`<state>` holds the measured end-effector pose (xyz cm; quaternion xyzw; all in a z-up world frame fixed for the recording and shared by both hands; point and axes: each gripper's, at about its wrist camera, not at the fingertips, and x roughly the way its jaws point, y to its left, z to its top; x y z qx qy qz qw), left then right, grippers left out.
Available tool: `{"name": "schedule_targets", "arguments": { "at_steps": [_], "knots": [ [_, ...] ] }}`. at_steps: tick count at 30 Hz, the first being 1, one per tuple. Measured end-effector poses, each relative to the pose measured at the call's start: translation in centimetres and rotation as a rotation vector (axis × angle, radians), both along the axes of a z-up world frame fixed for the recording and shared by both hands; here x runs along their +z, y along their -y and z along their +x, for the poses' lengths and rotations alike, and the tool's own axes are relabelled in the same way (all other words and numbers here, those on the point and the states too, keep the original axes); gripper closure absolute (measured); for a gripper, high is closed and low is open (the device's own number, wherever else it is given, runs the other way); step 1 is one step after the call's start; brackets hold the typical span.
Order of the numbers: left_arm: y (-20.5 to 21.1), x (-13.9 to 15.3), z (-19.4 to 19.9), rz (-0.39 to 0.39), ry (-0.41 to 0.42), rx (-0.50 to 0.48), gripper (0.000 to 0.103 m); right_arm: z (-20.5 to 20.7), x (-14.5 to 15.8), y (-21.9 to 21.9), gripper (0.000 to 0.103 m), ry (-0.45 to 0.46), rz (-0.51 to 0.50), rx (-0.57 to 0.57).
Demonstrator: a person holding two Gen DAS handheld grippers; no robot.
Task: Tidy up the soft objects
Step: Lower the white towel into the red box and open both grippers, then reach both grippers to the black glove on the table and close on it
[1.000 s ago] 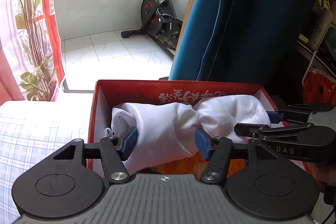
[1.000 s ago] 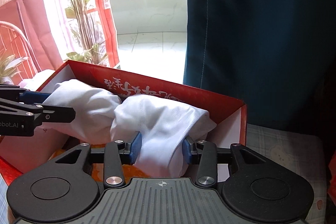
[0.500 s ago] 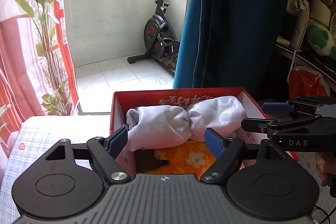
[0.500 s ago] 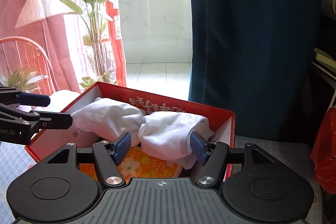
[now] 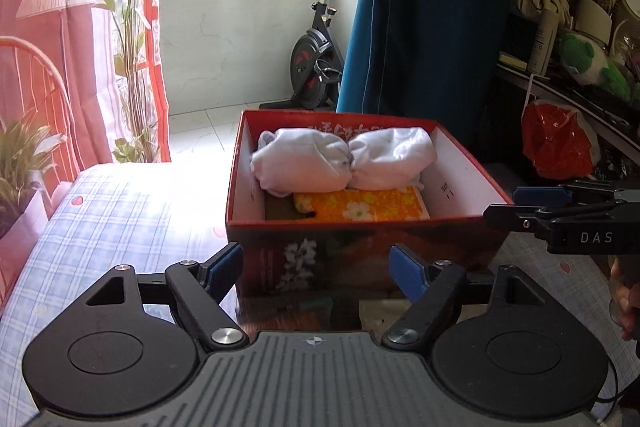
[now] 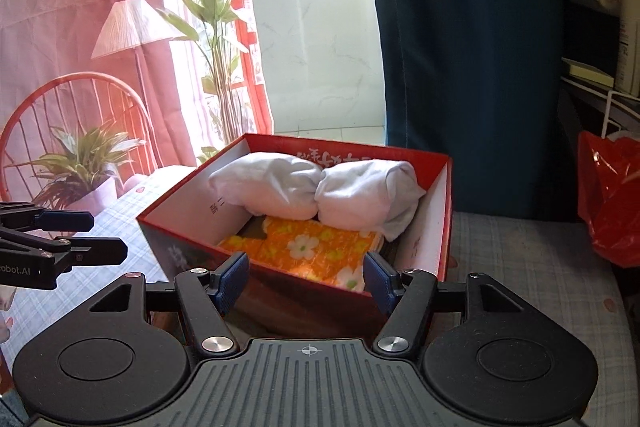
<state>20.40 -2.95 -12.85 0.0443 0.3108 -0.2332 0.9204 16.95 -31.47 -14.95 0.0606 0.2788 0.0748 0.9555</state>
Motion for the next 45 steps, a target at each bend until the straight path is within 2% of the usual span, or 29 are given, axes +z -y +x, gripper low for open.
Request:
{"name": "schedule_targets", "arguments": {
  "at_steps": [4,9,16,21,29,32,36,39,42,45],
  "knots": [
    [-1.0,-2.1,-2.2,0.017,-0.046,0.004,0.021,-3.2,-2.0,-0.9,0.043,-0.050,0.002,0.029],
    [-2.6,-4.6,-4.4,-0.012,-0.120,-0.005,0.021,-6.9,-4.7,-2.5,0.044,-0.111,0.001,0.063],
    [-3.3,-7.2,-7.2,0.020,-0.152,-0.041,0.022,-11.4,-8.0,-4.5,0.044,-0.235,-0.017,0.142],
    [-3.9,-9.0,-8.6,0.017,-0.198,-0.057,0.023,-13.2,-9.2,-5.2,0.044,-0.275,-0.027,0.171],
    [-4.3,-10.6,-9.3,-0.015,-0.247,-0.059,0.027,-13.6,-10.3,-5.9,0.044,-0.318,-0.038,0.218],
    [-3.8,-11.4,-9.5,-0.009,-0.263,-0.083,0.033,-13.5,-10.8,-6.1,0.046,-0.329,-0.045,0.224],
    [-3.2,-12.7,-9.4,0.011,-0.303,-0.106,0.059,-12.9,-11.5,-5.8,0.056,-0.335,-0.042,0.217],
    [-3.3,-13.0,-9.1,0.000,-0.303,-0.093,0.073,-12.3,-11.5,-5.5,0.065,-0.327,-0.043,0.217],
    [-3.4,-13.1,-8.7,-0.012,-0.305,-0.088,0.076,-11.5,-11.6,-5.1,0.074,-0.312,-0.043,0.212],
    [-3.3,-13.1,-8.5,-0.008,-0.299,-0.086,0.078,-10.5,-11.6,-4.5,0.082,-0.306,0.000,0.183]
  ]
}}
